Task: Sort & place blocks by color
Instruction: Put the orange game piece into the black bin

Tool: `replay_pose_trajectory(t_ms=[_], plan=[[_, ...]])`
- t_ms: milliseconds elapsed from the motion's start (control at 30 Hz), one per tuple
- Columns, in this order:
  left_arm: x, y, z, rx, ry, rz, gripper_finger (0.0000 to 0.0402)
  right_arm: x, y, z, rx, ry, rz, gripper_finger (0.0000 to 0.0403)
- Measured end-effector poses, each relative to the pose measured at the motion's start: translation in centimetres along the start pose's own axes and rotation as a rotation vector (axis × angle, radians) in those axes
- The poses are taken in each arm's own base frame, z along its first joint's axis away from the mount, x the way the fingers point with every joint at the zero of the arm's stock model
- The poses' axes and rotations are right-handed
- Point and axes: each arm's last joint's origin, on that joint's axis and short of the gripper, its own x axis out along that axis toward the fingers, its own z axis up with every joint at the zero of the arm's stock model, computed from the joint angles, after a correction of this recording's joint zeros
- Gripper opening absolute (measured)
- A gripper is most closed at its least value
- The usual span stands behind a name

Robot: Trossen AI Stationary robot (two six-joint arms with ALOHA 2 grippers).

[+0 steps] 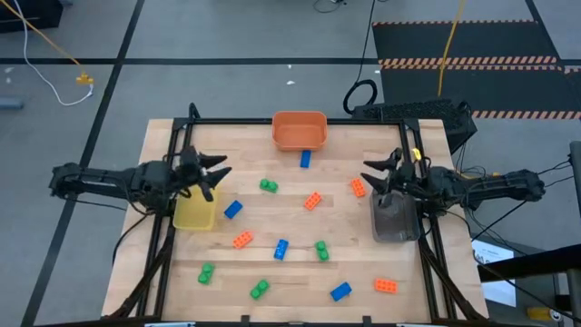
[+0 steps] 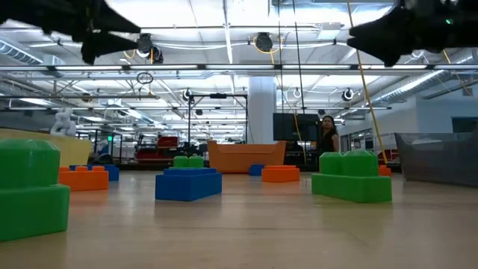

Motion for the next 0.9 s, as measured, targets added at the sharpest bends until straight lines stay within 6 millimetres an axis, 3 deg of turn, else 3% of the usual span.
replay_pose_trajectory(t_ms=[167, 267, 367, 567, 733, 900], plan=[[2.2, -1.6, 2.9, 0.048, 0.110, 0.148, 0.0243, 3.4, 0.4, 1.4, -0.028, 0.117, -0.055, 0.0193], [3.8, -2.0, 3.2, -0.076, 0.168, 0.259, 0.0243, 5.7, 0.4, 1.2, 0.001, 0.236, -0.103, 0.0182], [5.5, -2.2, 2.0, -0.155, 0.212, 0.325, 0.0244, 8.0, 0.3, 0.5, 0.009, 0.356, -0.145, 0.0174], [9.1, -1.1, -0.7, -0.043, 0.321, 0.457, 0.0244, 12.1, -0.6, -0.3, -0.013, 0.642, -0.196, 0.0183], [10.5, 0.5, -1.5, -0.025, 0.400, 0.483, 0.0244, 15.0, -1.4, 0.6, 0.004, 0.803, -0.161, 0.0205], [11.1, 1.5, -1.3, 0.030, 0.433, 0.441, 0.0244, 16.1, -2.2, 0.6, -0.029, 0.993, -0.188, 0.0220]])
